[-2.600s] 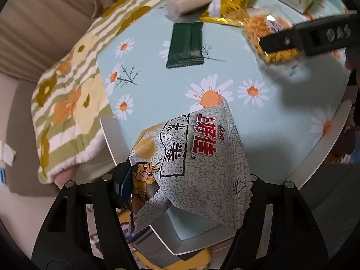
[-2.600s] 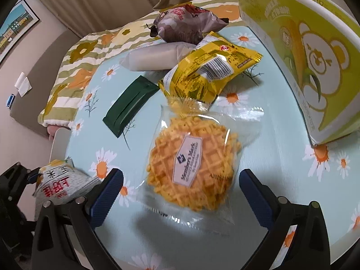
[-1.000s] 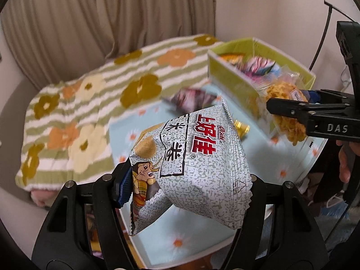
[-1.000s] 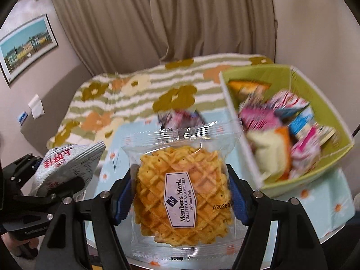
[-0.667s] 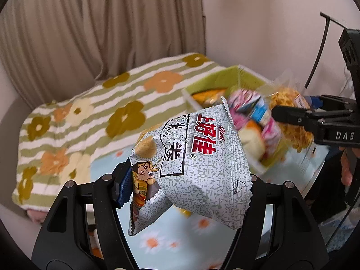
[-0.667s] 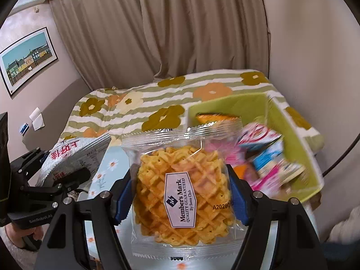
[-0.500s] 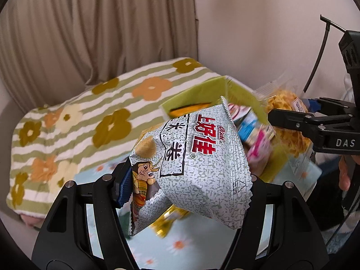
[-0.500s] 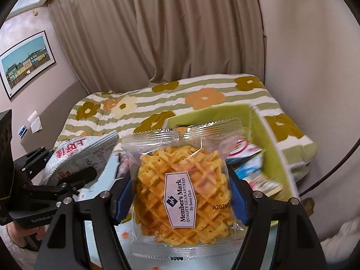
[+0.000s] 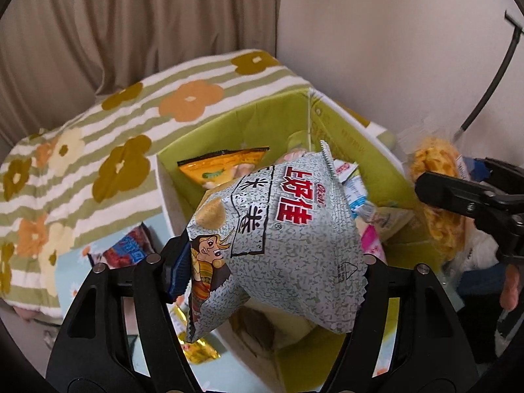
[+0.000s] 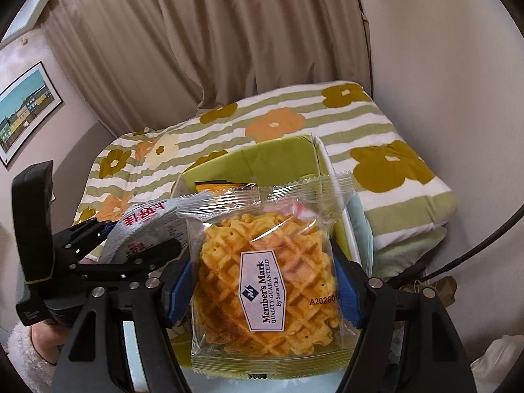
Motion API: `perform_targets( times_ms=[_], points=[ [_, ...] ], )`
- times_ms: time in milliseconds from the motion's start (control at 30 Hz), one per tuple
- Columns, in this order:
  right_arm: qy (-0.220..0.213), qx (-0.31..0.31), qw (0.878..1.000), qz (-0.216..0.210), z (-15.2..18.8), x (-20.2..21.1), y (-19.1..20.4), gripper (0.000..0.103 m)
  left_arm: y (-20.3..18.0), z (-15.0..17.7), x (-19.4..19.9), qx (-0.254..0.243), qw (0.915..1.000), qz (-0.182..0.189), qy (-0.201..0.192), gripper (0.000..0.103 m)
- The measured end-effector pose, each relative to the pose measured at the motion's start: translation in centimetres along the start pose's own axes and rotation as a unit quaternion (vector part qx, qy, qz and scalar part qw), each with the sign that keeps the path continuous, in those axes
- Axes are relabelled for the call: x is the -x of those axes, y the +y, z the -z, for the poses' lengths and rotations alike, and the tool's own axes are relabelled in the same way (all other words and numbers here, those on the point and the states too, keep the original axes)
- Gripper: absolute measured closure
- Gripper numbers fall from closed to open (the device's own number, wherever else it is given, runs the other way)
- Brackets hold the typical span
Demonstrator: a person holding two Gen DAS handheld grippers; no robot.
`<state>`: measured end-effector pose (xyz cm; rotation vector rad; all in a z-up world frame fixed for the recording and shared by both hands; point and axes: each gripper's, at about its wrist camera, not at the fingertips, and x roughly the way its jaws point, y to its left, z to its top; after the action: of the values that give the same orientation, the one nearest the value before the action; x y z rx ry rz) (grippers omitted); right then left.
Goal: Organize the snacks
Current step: 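Lift both packets over the yellow box and release them inside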
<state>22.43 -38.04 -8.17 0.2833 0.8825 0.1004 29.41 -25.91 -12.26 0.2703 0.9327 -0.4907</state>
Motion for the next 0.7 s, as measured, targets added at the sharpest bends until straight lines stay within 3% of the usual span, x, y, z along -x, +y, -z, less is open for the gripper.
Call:
perform_targets(
  times_ms=[67,133,300,700],
  points=[
    [0.003,-0.011,1.0,-0.001,-0.1,-0.4,-0.3,0.034,-0.2,-0.2,-0.9,-0.007,0.9999,0.006,0.012,0.007],
    [0.006,-0.018,1.0,-0.004,-0.2,-0.7,-0.5,0.034,-0.1,-0.1,-1.1,-0.008,0.9998,0.014,0.015,0.001],
    [0.009,-0.022,1.0,-0.008,-0.4,-1.1,-0.7,0.034,0.8,1.6,0.0,-0.001,0.9996,0.019,0.022,0.001],
    [0.043,0.0,0.999,0.003,0.1,-4.3,1.6,0.033,3.6,4.1,2.3,0.017,0.9997,-0.014,0.014,0.001]
  ],
)
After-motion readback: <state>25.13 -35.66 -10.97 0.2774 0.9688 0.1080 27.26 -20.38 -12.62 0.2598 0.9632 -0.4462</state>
